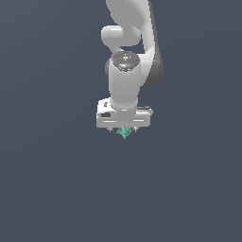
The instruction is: Pick up the object and move it to a goal position.
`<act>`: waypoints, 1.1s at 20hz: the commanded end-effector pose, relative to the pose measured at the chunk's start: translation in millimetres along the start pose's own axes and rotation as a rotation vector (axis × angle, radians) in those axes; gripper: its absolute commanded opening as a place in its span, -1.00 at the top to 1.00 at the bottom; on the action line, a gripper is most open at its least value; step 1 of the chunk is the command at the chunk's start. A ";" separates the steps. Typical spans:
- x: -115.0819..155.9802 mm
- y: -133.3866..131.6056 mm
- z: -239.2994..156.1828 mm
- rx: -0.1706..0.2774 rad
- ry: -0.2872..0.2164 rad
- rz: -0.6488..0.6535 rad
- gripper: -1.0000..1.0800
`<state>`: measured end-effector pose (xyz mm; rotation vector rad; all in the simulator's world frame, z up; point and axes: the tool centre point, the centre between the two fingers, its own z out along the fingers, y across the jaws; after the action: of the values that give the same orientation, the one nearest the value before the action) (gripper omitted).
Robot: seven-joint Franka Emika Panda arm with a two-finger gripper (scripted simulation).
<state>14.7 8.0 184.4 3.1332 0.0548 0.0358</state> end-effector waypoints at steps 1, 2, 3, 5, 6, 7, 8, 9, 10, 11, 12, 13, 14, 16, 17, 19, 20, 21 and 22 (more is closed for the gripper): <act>0.0 0.0 0.0 0.000 0.000 0.000 -0.92; 0.2 0.2 -0.2 0.000 0.001 0.000 -0.92; 0.7 1.0 -0.6 0.001 0.002 0.000 -0.92; 2.8 3.8 -2.4 0.005 0.010 0.001 -0.92; 4.4 6.0 -3.8 0.007 0.015 0.002 -0.92; 6.1 8.3 -5.3 0.010 0.021 0.003 -0.92; 7.5 10.1 -6.6 0.012 0.026 0.004 -0.92; 8.6 11.6 -7.6 0.013 0.029 0.005 -0.92; 9.3 12.5 -8.3 0.014 0.032 0.006 -0.92; 9.6 12.9 -8.7 0.015 0.033 0.007 -0.92; 9.5 12.7 -8.6 0.014 0.032 0.007 -0.92; 9.1 12.3 -8.2 0.014 0.031 0.006 -0.92; 8.8 12.1 -7.8 0.014 0.031 0.004 -0.92; 7.9 11.9 -6.7 0.013 0.030 -0.004 -0.92; 7.2 11.8 -5.8 0.013 0.030 -0.009 -0.92; 5.1 11.5 -3.4 0.013 0.029 -0.025 -0.92; 3.7 11.2 -1.8 0.012 0.028 -0.036 -0.92; 2.1 10.8 0.1 0.012 0.027 -0.048 -0.92; 0.3 10.5 2.1 0.011 0.026 -0.061 -0.92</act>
<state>17.8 -2.9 185.3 3.1422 0.1240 0.0793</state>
